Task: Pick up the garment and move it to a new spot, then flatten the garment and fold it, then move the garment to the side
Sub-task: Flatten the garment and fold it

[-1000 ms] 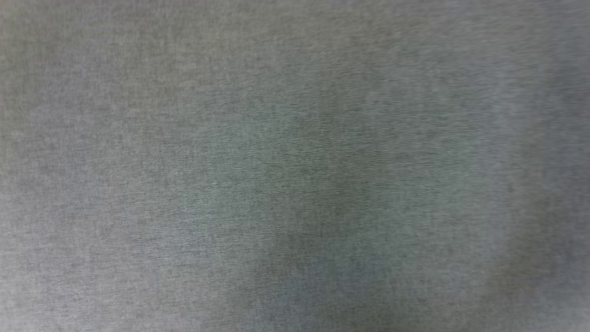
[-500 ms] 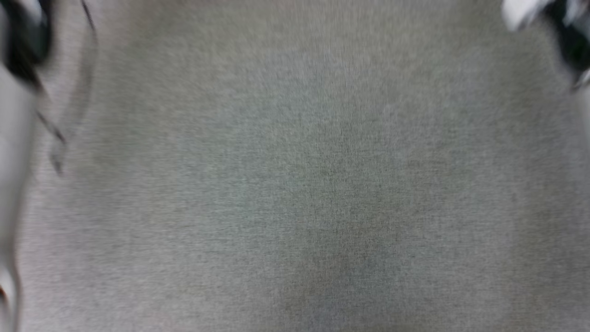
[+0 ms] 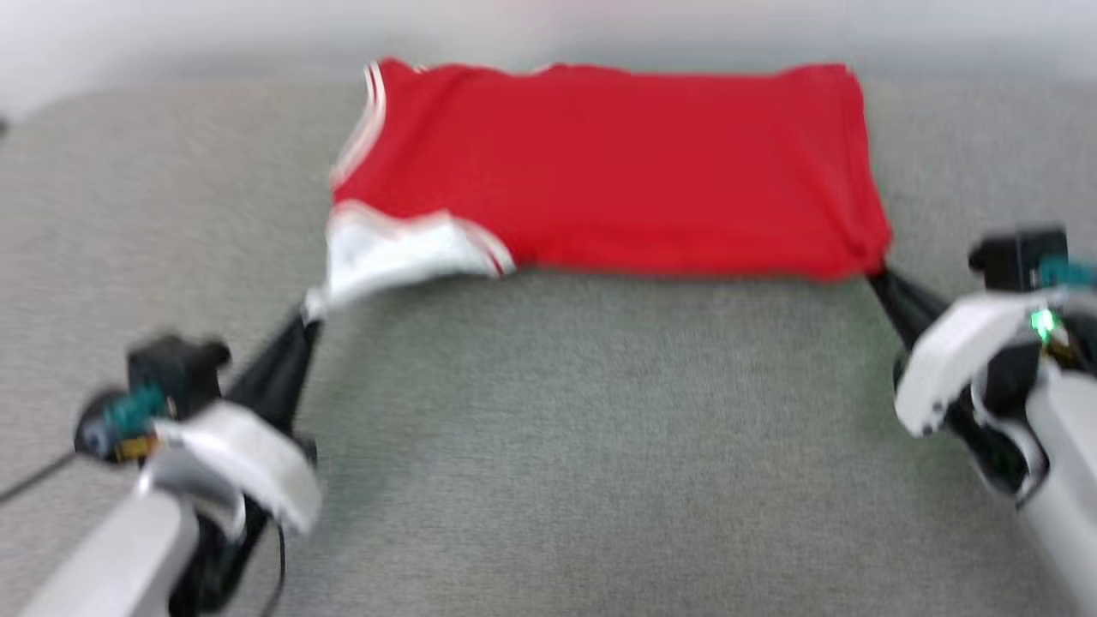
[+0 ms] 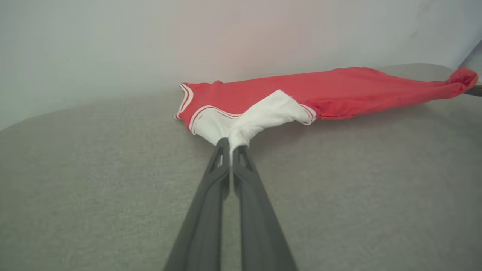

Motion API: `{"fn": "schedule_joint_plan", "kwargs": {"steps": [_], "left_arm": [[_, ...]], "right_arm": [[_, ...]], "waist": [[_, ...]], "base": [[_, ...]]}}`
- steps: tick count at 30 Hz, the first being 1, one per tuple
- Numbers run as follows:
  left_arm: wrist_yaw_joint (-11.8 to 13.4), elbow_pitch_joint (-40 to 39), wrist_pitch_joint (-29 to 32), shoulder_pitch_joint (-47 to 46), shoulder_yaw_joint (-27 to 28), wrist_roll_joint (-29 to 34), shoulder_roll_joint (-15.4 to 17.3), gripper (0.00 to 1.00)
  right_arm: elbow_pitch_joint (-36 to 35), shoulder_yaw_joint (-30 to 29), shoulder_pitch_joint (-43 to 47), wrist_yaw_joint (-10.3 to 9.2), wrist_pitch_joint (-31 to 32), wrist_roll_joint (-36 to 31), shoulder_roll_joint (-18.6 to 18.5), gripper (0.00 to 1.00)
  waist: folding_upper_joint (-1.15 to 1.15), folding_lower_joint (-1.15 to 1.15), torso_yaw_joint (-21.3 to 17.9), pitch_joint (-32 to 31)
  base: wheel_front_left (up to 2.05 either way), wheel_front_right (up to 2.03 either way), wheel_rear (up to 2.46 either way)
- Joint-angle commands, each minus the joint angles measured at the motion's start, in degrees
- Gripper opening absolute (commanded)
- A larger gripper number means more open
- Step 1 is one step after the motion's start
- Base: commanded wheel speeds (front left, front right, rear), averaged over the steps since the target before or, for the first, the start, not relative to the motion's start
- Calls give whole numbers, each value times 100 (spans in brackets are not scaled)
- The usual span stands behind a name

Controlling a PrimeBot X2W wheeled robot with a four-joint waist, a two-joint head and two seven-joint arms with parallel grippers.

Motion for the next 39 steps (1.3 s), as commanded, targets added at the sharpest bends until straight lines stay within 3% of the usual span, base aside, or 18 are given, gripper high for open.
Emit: {"fn": "schedule_joint_plan", "kwargs": {"steps": [1, 11, 19, 23, 29, 39], "left_arm": [[42, -103, 57, 225, -24, -62, 47, 0], [397, -1211, 996, 2094, -406, -705, 622, 0], [311, -1681, 1375, 3029, -613, -1150, 1059, 0], [334, -1755, 1554, 3342, -775, -1051, 1367, 0], [237, -1888, 1444, 3467, -780, -1154, 1380, 0], [178, -2384, 840, 2485, 27, -1071, 1396, 0]], "right_arm": [[-57, 15, 196, -2, 15, 78, -69, 0], [-1234, 49, 2029, -2, 429, 917, -860, 0], [-2084, -618, 3349, -2, 775, 965, -1151, 0], [-2487, -959, 4009, -2, 1178, 872, -1174, 0], [-3175, -1455, 4733, -2, 1629, 889, -927, 0], [-3999, -2188, 4463, -2, 2187, 778, -602, 0]], "waist": [[0, 1, 204, -418], [0, 1, 283, -1001], [0, 1, 251, -1163], [0, 1, 220, -1200], [0, 1, 184, -1138], [0, 1, 170, -710]], "base": [[0, 0, 0], [0, 0, 0], [0, 0, 0], [0, 0, 0], [0, 0, 0], [0, 0, 0]]}}
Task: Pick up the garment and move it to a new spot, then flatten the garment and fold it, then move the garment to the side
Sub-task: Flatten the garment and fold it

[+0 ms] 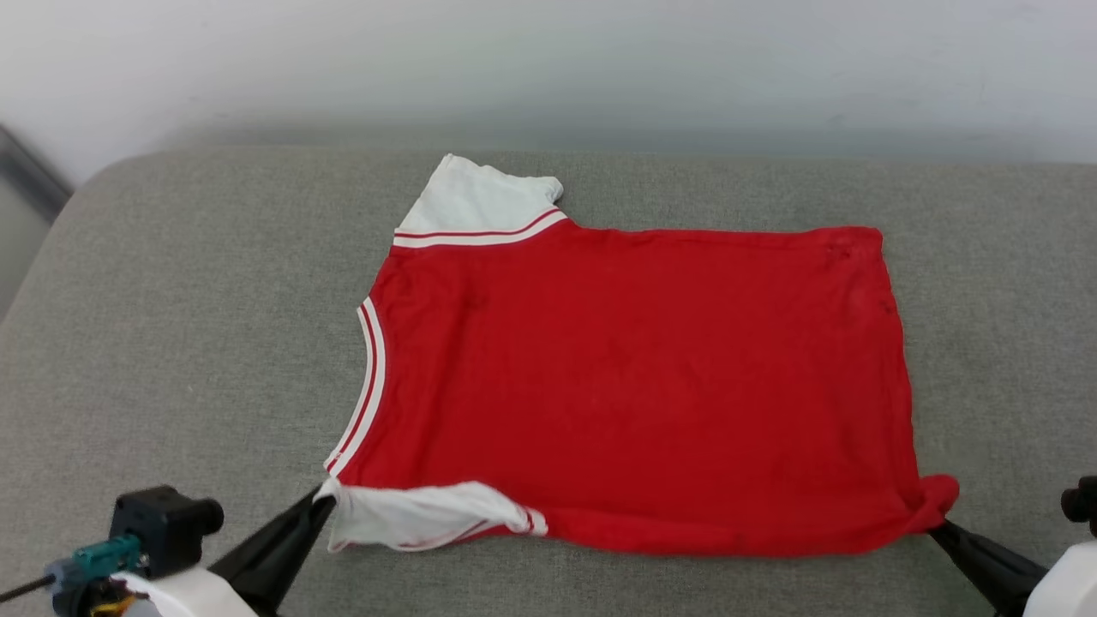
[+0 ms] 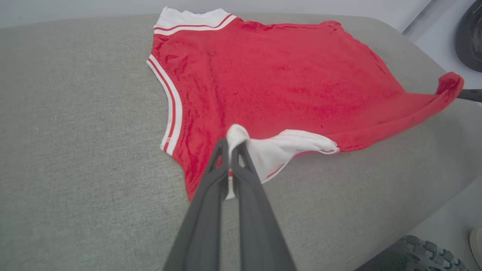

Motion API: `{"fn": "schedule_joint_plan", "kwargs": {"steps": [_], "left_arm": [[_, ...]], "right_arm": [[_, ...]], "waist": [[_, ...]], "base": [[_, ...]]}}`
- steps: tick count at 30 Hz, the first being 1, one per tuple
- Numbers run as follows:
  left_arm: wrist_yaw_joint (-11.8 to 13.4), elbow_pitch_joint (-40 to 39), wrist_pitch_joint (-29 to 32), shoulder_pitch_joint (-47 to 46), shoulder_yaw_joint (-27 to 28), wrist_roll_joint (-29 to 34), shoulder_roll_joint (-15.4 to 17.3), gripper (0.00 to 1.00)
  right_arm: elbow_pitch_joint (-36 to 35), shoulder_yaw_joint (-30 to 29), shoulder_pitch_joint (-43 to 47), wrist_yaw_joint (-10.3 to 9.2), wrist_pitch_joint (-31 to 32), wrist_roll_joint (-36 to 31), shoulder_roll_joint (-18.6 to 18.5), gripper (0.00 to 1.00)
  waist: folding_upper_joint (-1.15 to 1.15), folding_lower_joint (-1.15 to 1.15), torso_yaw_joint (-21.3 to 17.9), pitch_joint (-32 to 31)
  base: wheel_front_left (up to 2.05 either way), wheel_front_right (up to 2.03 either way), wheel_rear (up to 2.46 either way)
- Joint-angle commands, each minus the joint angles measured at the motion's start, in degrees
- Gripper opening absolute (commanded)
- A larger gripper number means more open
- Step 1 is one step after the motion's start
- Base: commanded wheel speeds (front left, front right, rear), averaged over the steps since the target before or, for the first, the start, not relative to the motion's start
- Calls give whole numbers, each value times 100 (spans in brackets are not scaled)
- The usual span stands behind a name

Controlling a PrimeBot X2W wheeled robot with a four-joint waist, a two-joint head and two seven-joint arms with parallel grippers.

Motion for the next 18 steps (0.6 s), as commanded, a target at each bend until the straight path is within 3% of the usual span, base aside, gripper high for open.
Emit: {"fn": "schedule_joint_plan", "kwargs": {"steps": [1, 9, 18], "left_arm": [[-29, -59, -52, -196, 95, 5, -18, 0], [-118, 128, 2, -1301, 391, 276, -16, 0], [-492, 1265, 255, -2478, 126, 388, -511, 0]], "right_arm": [[-91, -58, -161, -2, 80, -46, 57, 0], [-140, -218, -980, -2, 534, -351, 254, 0], [294, -30, -1902, -2, 944, -751, 343, 0]], "waist": [[0, 0, 8, 154], [0, 0, -15, 873], [0, 0, -27, 1377]], "base": [[0, 0, 0], [0, 0, 0], [0, 0, 0]]}}
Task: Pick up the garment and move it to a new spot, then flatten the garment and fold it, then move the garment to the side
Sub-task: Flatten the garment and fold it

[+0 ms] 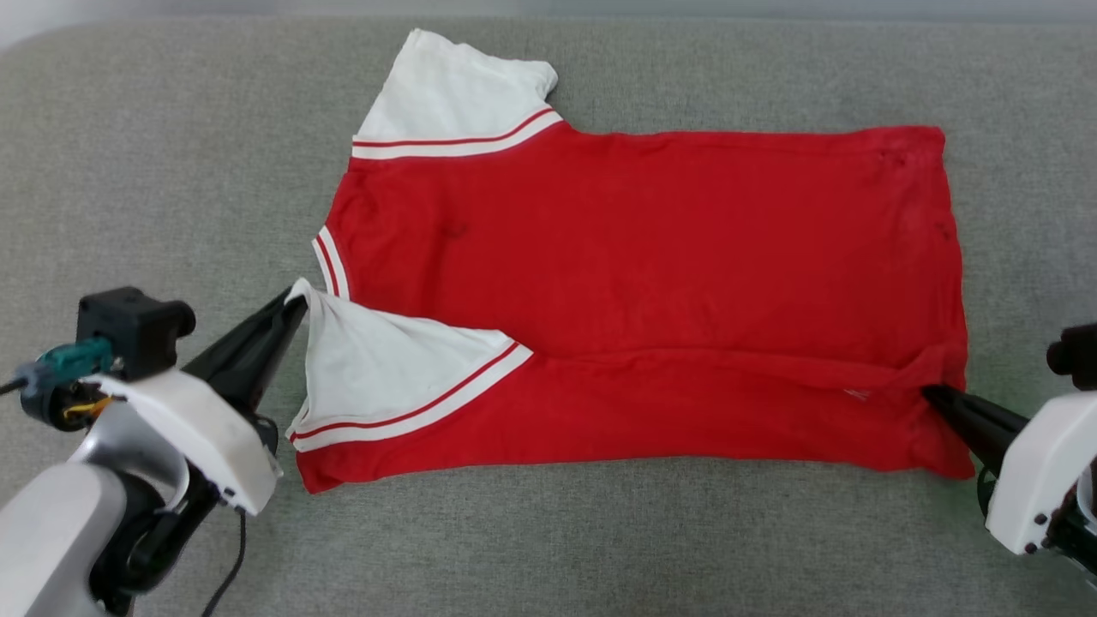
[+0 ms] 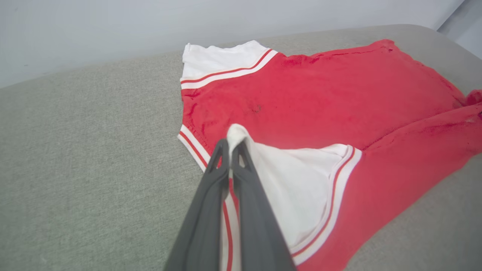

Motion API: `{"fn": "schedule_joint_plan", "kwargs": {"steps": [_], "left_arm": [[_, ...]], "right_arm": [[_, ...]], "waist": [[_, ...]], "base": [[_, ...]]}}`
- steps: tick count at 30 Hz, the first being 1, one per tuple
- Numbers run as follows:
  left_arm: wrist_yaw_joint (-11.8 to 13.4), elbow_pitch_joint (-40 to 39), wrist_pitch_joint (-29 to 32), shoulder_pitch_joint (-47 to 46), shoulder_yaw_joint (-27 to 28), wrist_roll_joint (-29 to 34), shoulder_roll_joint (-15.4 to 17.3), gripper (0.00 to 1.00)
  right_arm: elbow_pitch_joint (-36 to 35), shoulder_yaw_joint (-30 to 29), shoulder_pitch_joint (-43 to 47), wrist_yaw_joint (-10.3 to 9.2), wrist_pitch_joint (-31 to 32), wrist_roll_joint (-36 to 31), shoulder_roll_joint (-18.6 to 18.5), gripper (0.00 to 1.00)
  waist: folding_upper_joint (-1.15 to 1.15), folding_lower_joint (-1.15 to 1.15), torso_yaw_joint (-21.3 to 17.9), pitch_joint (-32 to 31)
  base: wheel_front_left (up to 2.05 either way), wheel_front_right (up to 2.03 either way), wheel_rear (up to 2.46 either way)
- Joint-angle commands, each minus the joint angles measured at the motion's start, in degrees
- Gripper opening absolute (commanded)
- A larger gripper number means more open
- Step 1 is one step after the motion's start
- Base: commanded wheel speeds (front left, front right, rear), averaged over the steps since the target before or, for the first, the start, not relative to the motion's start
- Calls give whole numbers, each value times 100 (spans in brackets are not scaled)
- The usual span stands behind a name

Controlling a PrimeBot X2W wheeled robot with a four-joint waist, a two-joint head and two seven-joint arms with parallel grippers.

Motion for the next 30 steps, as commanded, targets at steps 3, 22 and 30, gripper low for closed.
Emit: {"fn": "schedule_joint_plan", "kwargs": {"steps": [3, 22, 30], "left_arm": [[-139, 515, 14, -385, -137, 90, -250, 0], [-55, 2065, -545, -544, -479, 381, -1015, 100], [377, 1485, -193, 149, -452, 146, -808, 100]], "right_arm": [[200, 85, -310, -2, 104, -207, 24, 0], [474, 481, -494, -2, 31, -1162, 81, 100], [53, 253, -7, -2, 382, -1418, 279, 100]], "waist": [[0, -1, -18, 138], [0, -1, -30, -365], [0, -1, 4, -748]], "base": [[0, 0, 0], [0, 0, 0], [0, 0, 0]]}}
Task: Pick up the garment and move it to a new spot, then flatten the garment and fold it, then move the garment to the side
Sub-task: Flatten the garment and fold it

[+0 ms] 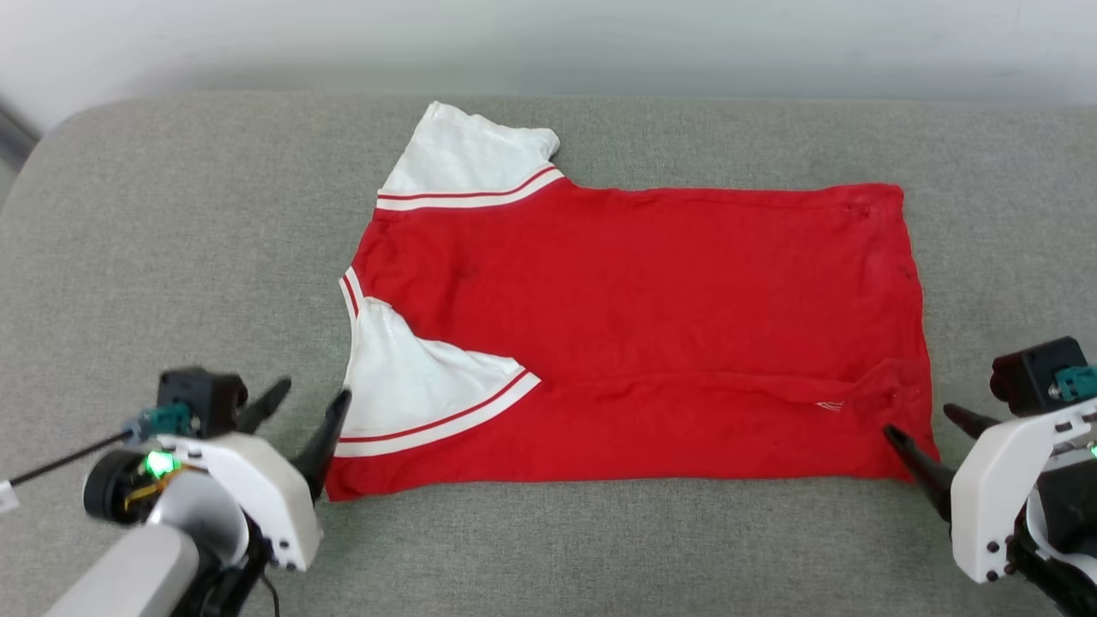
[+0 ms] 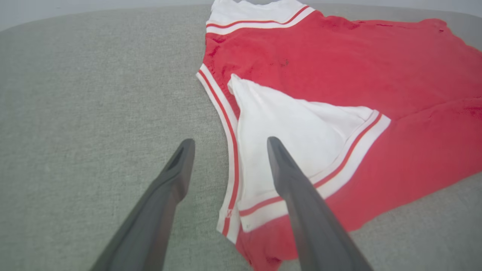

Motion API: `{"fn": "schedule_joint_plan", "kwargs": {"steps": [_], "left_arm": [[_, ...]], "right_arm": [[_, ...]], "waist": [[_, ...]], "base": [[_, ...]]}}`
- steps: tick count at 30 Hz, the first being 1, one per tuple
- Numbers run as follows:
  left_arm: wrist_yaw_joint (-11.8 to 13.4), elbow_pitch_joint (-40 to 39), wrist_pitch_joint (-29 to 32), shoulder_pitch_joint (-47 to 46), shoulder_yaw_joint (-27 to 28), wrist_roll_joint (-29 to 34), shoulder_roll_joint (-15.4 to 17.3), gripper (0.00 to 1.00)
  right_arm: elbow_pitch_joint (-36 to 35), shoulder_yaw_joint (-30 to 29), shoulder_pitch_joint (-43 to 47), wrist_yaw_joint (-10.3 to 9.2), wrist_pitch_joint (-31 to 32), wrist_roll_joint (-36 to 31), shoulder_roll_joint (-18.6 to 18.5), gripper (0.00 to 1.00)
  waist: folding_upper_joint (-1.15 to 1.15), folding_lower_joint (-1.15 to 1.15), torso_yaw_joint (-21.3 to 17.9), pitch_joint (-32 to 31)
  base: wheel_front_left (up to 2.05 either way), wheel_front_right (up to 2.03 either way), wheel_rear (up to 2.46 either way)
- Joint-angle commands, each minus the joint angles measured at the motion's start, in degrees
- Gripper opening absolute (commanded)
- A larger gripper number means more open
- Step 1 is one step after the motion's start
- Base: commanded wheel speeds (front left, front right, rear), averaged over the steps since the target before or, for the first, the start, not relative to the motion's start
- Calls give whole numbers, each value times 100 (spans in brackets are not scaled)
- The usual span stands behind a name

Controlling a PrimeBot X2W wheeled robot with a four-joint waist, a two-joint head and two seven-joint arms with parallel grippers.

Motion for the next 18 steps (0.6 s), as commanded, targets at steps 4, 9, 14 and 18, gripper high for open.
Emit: {"fn": "schedule_joint_plan", "kwargs": {"steps": [4, 9, 14, 18], "left_arm": [[339, -416, 466, 401, -129, 8, 255, 100], [790, -697, 934, 726, -270, 84, 452, 100], [958, -742, 1080, 780, -260, 33, 470, 100], [1004, -563, 1186, 720, -273, 21, 464, 100]], "right_arm": [[-386, -291, 348, -2, 268, -137, 297, 100], [-902, -526, 624, -2, 440, -300, 538, 100], [-1207, -714, 791, -2, 499, -358, 621, 100], [-1363, -808, 879, -2, 541, -343, 623, 100]], "waist": [[0, 0, -7, -91], [0, 0, -102, 22], [0, 0, -207, 203], [0, 0, -280, 330]], "base": [[0, 0, 0], [0, 0, 0], [0, 0, 0], [0, 0, 0]]}}
